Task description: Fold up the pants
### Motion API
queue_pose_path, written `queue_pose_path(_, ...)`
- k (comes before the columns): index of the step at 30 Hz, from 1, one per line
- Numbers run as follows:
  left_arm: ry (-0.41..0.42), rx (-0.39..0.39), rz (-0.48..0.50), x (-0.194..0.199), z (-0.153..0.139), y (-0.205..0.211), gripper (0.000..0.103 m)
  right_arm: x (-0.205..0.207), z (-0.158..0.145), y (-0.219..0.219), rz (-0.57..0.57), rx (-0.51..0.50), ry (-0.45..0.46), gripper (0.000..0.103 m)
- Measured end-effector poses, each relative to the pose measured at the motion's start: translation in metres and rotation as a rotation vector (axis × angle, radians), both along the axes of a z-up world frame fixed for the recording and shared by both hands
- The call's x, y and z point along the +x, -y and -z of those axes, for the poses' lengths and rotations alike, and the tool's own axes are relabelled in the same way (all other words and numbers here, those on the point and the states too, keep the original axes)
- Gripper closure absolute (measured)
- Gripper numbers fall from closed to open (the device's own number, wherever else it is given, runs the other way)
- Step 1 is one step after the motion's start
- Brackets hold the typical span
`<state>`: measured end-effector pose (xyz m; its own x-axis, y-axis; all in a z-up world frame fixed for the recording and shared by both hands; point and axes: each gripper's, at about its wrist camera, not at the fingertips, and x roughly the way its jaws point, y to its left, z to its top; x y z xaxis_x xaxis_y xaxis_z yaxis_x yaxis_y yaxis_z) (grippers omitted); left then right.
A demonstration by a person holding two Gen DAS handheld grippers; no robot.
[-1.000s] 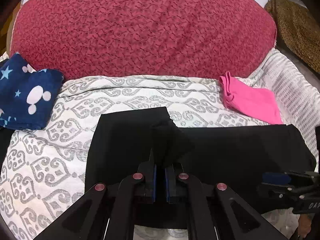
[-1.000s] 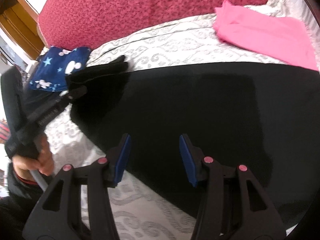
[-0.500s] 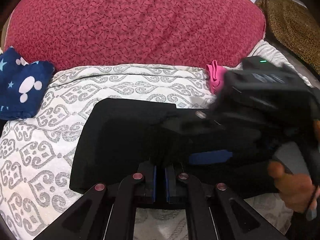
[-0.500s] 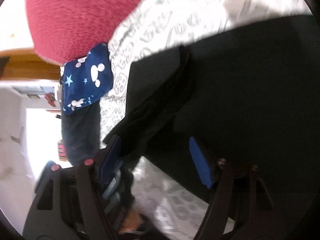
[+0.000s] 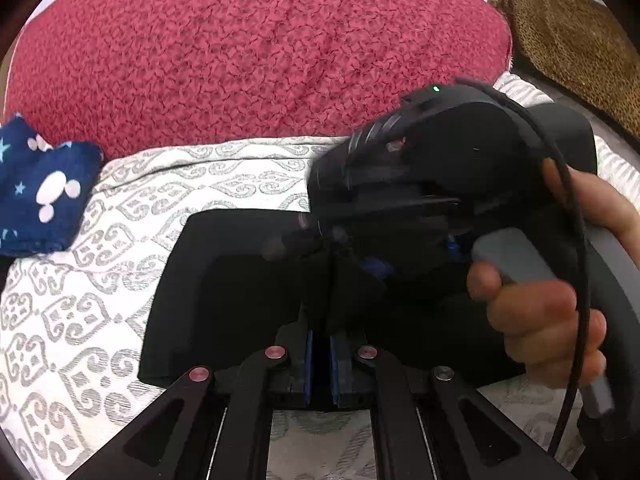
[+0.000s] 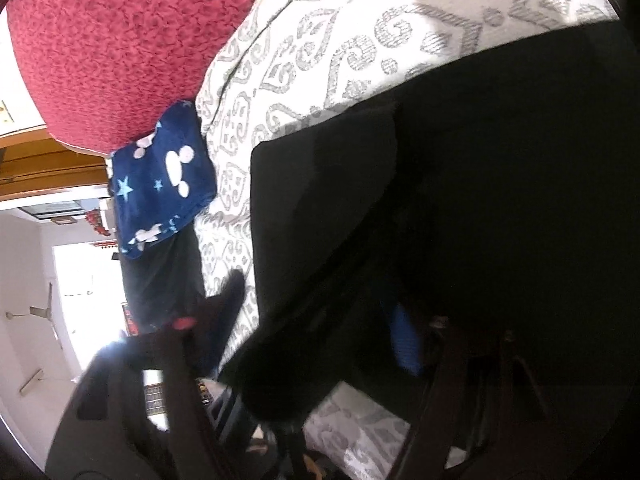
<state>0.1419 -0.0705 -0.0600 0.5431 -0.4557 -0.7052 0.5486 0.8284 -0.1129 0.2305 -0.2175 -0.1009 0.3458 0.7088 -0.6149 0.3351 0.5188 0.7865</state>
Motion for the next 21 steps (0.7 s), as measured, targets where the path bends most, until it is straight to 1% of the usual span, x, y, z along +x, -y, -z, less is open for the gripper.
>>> queue_pose_path(1,0.003,0.000,0.002,-0.001,0.000,-0.001,0.097,0.003,-0.003,-0.003,-0.017,-0.036,0.013,0.087)
queue_pose_path(2,0.002,-0.005,0.003,-0.002,0.000,-0.001,0.097,0.005,-0.009,-0.006,-0.036,-0.099,0.039,0.092)
queue_pose_path(4,0.003,-0.012,-0.002,-0.003,-0.002,-0.002,0.094,0.001,-0.025,-0.012,-0.056,-0.217,0.105,0.093)
queue_pose_path(5,0.008,-0.008,-0.006,-0.005,-0.003,-0.002,0.090,-0.002,-0.031,-0.015,-0.064,-0.271,0.135,0.093)
queue_pose_path(6,0.018,0.001,-0.012,-0.007,-0.004,-0.003,0.084,-0.005,-0.036,-0.017,-0.070,-0.311,0.160,0.093)
queue_pose_path(7,0.033,0.013,-0.017,-0.009,-0.005,-0.003,0.079,-0.008,-0.043,-0.020,-0.075,-0.357,0.188,0.093)
queue_pose_path(8,0.047,0.024,-0.021,-0.011,-0.005,-0.003,0.073,-0.011,-0.048,-0.022,-0.080,-0.384,0.210,0.093)
queue_pose_path(9,0.076,0.050,-0.028,-0.015,-0.006,-0.004,0.063,-0.013,-0.054,-0.024,-0.086,-0.404,0.233,0.093)
queue_pose_path(11,0.109,0.084,-0.038,-0.020,-0.007,-0.008,0.050,-0.017,-0.060,-0.026,-0.099,-0.424,0.259,0.093)
queue_pose_path(12,0.125,0.101,-0.039,-0.023,-0.006,-0.012,0.048,-0.019,-0.063,-0.026,-0.105,-0.437,0.270,0.093)
queue_pose_path(15,0.135,0.139,-0.051,-0.025,-0.002,-0.020,0.044,-0.023,-0.070,-0.031,-0.114,-0.468,0.292,0.093)
queue_pose_path(19,0.154,0.203,-0.113,-0.017,0.007,-0.027,0.043,-0.027,-0.076,-0.035,-0.128,-0.483,0.312,0.093)
queue_pose_path(21,0.148,0.204,-0.122,-0.015,0.008,-0.028,0.042,-0.028,-0.078,-0.037,-0.128,-0.487,0.315,0.093)
